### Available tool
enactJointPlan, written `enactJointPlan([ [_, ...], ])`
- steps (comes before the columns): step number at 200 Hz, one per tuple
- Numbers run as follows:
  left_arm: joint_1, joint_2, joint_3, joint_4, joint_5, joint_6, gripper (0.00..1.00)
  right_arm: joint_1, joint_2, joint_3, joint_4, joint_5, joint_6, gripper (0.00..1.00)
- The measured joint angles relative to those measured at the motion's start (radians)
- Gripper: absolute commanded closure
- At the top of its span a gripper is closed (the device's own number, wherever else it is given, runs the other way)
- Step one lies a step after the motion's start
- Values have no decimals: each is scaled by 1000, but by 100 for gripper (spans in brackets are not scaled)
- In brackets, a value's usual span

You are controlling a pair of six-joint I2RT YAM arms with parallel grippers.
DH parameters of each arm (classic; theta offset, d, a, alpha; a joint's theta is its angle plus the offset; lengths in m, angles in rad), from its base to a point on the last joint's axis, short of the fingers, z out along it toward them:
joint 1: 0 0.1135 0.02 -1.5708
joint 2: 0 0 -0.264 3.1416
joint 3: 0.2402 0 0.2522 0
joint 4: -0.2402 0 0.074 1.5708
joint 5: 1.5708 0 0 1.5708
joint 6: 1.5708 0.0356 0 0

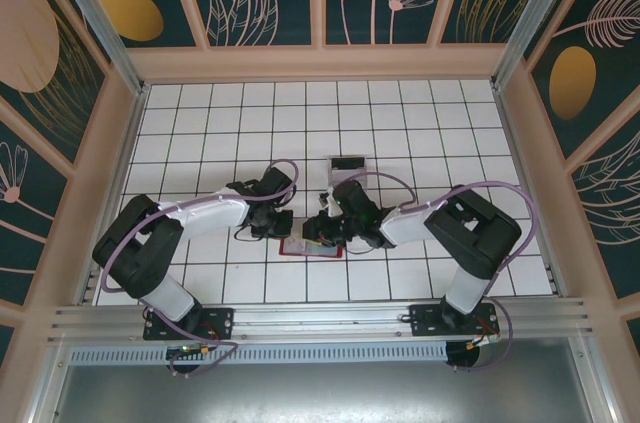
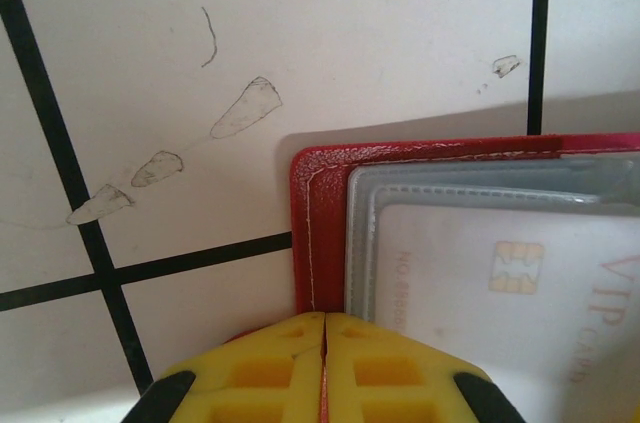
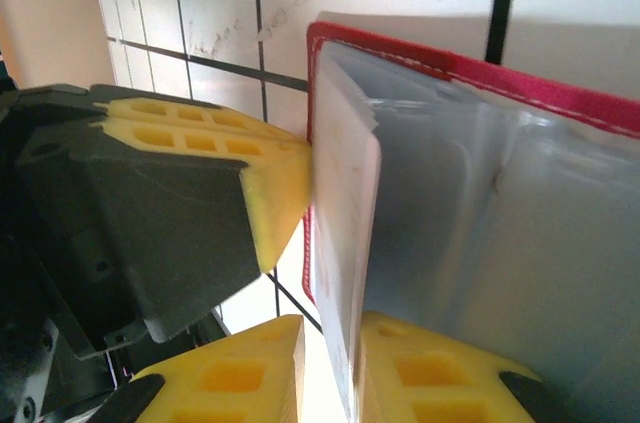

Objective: Take the credit cards out of the card holder

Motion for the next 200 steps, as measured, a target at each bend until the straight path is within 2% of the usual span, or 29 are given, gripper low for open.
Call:
enactJointPlan([
  [48, 0, 0, 0, 0, -2, 0, 90, -7, -52, -34, 5, 15, 18, 86],
  [115, 0, 0, 0, 0, -3, 0, 91, -8, -58, -42, 6, 21, 21, 96],
  [159, 0, -9, -2, 0, -3, 0, 90, -8, -58, -43, 5, 24, 21, 100],
  [185, -1, -25, -14, 12, -3, -7, 83, -8, -57, -43, 2, 24, 21, 100],
  [200, -1, -37, -23, 22, -1, -21, 73, -8, -57, -43, -2, 23, 21, 100],
])
